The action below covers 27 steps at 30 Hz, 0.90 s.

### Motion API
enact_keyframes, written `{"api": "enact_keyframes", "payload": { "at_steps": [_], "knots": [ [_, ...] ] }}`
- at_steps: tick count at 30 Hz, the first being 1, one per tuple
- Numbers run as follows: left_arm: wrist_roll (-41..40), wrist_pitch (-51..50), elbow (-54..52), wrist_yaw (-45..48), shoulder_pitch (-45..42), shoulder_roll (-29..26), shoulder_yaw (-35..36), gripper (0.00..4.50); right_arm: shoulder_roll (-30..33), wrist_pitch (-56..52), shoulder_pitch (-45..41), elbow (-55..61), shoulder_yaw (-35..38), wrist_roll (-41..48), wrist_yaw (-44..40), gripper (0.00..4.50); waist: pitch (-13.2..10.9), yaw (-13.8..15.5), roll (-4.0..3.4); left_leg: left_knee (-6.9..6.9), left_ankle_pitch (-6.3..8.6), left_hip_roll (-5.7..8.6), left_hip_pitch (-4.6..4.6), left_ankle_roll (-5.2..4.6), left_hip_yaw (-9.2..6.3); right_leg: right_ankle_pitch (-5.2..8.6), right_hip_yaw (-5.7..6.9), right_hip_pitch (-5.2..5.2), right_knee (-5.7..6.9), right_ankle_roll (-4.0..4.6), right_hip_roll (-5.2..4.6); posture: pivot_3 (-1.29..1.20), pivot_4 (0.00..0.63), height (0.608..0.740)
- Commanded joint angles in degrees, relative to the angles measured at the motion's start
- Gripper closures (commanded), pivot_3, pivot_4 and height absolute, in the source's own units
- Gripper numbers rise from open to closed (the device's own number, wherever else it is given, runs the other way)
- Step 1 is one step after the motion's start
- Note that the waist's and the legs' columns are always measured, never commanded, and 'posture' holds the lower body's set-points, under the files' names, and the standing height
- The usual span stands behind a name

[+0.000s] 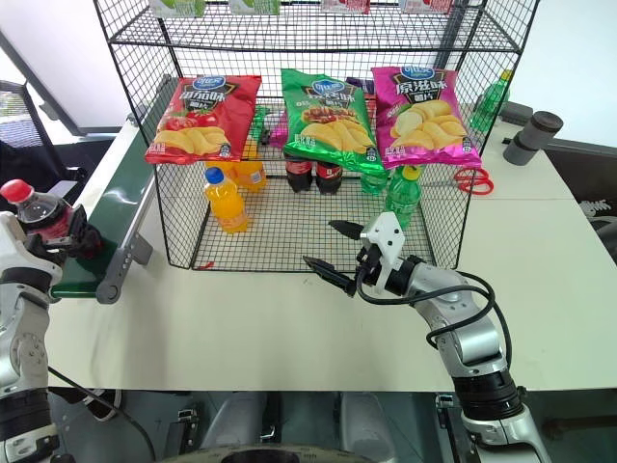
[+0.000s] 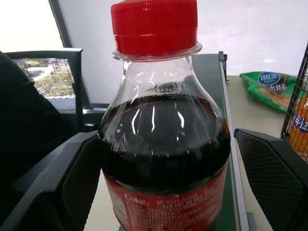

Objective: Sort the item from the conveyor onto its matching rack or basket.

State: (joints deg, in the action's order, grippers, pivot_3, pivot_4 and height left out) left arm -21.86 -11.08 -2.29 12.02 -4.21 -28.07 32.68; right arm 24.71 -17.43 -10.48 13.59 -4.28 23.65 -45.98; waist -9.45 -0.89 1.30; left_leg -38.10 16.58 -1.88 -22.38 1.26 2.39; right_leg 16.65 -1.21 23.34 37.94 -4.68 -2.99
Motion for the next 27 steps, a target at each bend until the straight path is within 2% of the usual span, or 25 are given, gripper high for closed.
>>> {"api": "enact_keyframes", "payload": {
  "at_steps": [1,7,12,19,23,27],
  "knots": [
    [-0.66,0.13,-1.83,-0.04,0.07,-0.78,1.63,1.51,-0.66,1.9,-0.1,0.84,0.06,-0.01,-0.25,0.0,0.0,0.07,0.0,0.0,0.0,0.0,0.0,0.0,0.0,0.0,0.0,0.0,0.0,0.0,-0.01,0.0,0.15,0.734],
    [-2.64,1.11,-4.67,0.84,0.09,-0.6,2.64,1.51,-0.96,1.1,-0.87,1.55,-0.09,-0.17,0.24,0.0,0.0,0.06,0.01,0.0,0.0,0.01,-0.01,0.0,0.0,0.0,0.01,0.0,0.0,0.01,-0.05,0.0,0.15,0.734],
    [-10.62,-3.25,-13.26,4.13,-1.43,-3.32,3.04,1.51,-0.34,-1.81,-2.94,3.65,0.48,0.89,0.99,0.0,-0.04,0.03,0.12,0.0,0.0,0.02,-0.14,0.01,0.0,0.0,0.04,0.1,-0.04,0.01,-0.09,0.0,0.15,0.734],
    [-25.2,-13.81,-21.64,11.68,-3.34,-10.6,2.88,1.51,1.25,-6.47,-5.27,5.74,0.98,3.42,-0.36,0.0,-0.05,-0.17,0.11,0.11,0.0,0.08,-0.17,0.02,-0.01,0.01,0.11,0.1,-0.19,0.03,-0.18,0.0,0.15,0.734],
    [-32.44,-20.22,-25.41,14.58,-3.94,-13.93,0.28,1.51,1.8,-7.98,-6.0,6.55,0.75,5.0,-1.53,0.0,-0.06,-0.28,0.1,0.15,0.0,0.08,-0.17,0.02,-0.01,0.01,0.13,0.11,-0.22,0.02,-0.18,0.0,0.15,0.734],
    [-31.97,-23.13,-28.42,16.32,-4.5,-14.7,-6.54,1.51,1.73,-9.48,-6.23,7.06,0.41,6.43,-2.29,0.0,-0.06,-0.16,0.09,0.15,0.0,0.09,-0.16,0.01,-0.01,0.01,0.15,0.08,-0.22,0.03,-0.17,0.0,0.15,0.734]
  ]
}}
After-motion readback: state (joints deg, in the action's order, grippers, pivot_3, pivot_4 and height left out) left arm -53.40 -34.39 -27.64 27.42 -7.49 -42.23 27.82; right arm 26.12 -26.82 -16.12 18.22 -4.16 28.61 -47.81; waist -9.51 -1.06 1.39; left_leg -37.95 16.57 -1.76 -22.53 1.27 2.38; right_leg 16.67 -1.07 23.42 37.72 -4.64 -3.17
